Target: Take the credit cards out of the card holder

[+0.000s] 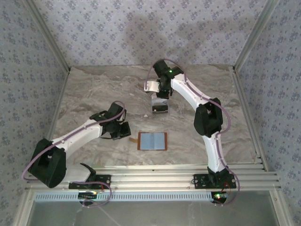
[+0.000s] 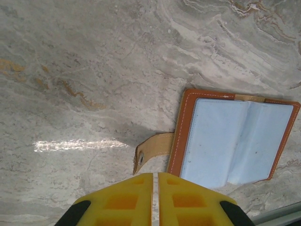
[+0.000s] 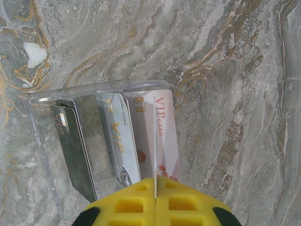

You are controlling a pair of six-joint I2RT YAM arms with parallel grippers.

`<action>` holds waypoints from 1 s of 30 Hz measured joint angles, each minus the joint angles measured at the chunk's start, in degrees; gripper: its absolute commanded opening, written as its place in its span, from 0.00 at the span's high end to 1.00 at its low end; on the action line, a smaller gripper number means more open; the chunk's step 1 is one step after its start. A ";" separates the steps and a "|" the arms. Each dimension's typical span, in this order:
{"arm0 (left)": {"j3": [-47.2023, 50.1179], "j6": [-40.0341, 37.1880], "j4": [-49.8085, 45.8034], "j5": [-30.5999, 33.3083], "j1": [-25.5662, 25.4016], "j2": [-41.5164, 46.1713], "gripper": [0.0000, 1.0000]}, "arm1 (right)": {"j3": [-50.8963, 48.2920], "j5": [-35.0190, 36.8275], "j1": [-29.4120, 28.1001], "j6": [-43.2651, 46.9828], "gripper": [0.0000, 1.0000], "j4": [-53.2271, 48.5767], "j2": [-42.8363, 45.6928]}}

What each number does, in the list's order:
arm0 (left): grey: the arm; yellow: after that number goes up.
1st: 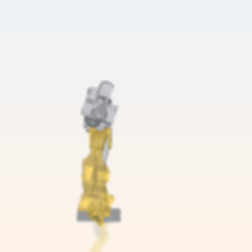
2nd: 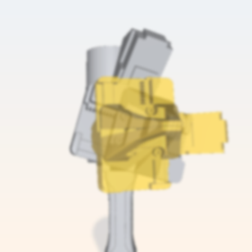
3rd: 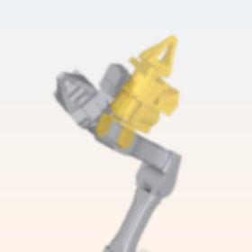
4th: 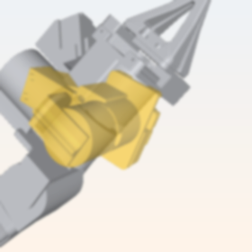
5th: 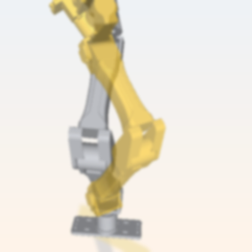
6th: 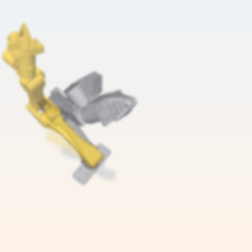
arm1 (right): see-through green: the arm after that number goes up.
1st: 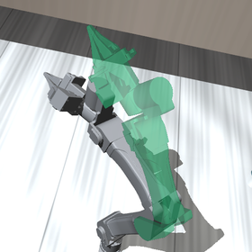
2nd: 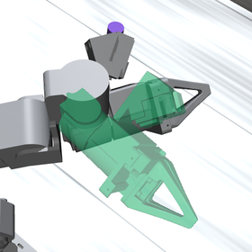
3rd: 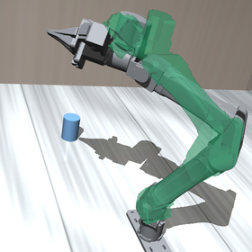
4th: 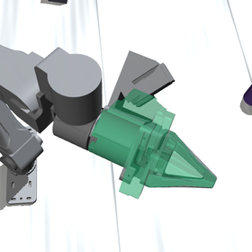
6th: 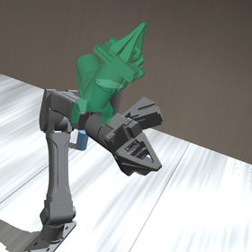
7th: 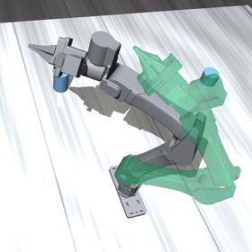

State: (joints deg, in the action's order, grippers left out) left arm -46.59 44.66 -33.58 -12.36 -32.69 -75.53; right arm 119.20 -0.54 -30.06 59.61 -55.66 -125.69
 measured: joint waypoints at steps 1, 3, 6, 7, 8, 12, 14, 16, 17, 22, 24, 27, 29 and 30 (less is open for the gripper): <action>0.07 0.00 -0.07 0.00 0.09 0.09 0.88 | 0.00 0.07 0.00 0.13 1.00 0.17 -0.15; 0.07 0.02 -0.28 0.00 0.24 0.15 0.88 | 0.00 0.26 0.00 0.48 1.00 0.42 -0.42; 0.20 0.02 -0.33 0.00 0.44 0.22 0.88 | 0.00 0.37 -0.02 0.90 1.00 0.70 -0.98; 0.28 0.00 -0.50 0.00 0.46 0.26 0.88 | 0.02 0.39 -0.09 0.92 1.00 0.72 -1.25; 0.33 0.00 -0.68 -0.02 0.46 0.28 0.88 | 0.02 0.37 -0.11 0.94 1.00 0.74 -1.53; 0.61 0.00 -0.90 0.00 0.61 0.81 0.87 | 0.13 1.09 -0.46 1.27 0.98 1.09 -2.99; 0.76 0.00 -1.07 -0.02 0.83 1.03 0.88 | 0.13 1.46 -0.68 1.29 0.89 1.14 -3.45; 0.83 0.00 -1.14 -0.02 0.96 1.14 0.88 | 0.13 1.90 -0.81 1.36 0.83 1.51 -3.54; 0.83 0.00 -1.14 -0.02 1.07 1.16 0.88 | 0.13 2.08 -0.85 1.38 0.82 1.77 -3.54; 0.85 0.00 -1.14 -0.02 1.20 1.18 0.87 | 0.22 3.48 -1.01 1.79 0.78 3.80 -3.54; 0.87 0.00 -1.14 -0.02 1.20 1.18 0.87 | 0.22 4.39 -0.98 1.97 0.77 4.76 -3.54; 0.92 0.00 -1.16 -0.02 1.20 1.18 0.87 | 0.22 5.70 -0.98 2.21 0.76 6.32 -3.54; 0.92 0.00 -1.14 -0.02 1.20 1.18 0.87 | 0.22 6.40 -0.98 2.43 0.76 7.39 -3.54; 0.92 0.00 -1.14 -0.02 1.20 1.18 0.87 | 0.22 6.88 -0.98 2.58 0.75 8.07 -3.54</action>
State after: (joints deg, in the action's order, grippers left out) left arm -45.67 44.66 -34.72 -12.38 -31.48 -74.35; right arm 119.42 6.35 -31.05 62.19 -47.59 -129.23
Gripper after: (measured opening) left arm 0.127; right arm 0.241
